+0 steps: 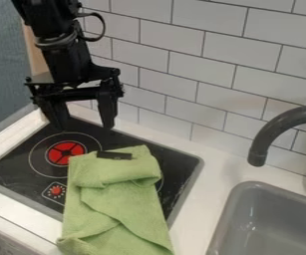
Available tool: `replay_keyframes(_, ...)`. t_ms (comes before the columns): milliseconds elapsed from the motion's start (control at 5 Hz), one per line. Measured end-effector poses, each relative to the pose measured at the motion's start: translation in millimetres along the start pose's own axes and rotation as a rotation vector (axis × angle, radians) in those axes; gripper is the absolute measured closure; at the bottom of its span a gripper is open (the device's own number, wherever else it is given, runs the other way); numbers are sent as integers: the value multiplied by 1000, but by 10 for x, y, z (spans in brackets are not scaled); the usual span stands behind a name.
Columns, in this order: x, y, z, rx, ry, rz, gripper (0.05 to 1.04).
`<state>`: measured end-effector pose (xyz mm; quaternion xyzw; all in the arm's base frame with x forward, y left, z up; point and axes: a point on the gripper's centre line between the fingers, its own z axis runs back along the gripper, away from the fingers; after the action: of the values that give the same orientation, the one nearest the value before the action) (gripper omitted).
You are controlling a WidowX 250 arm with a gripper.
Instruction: Unfold the cloth from right to the top edge of the cooker
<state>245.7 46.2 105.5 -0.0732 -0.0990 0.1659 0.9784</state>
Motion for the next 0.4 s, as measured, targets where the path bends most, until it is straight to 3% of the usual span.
replay_keyframes(400,-21,23,-173,17,65,-45,85)
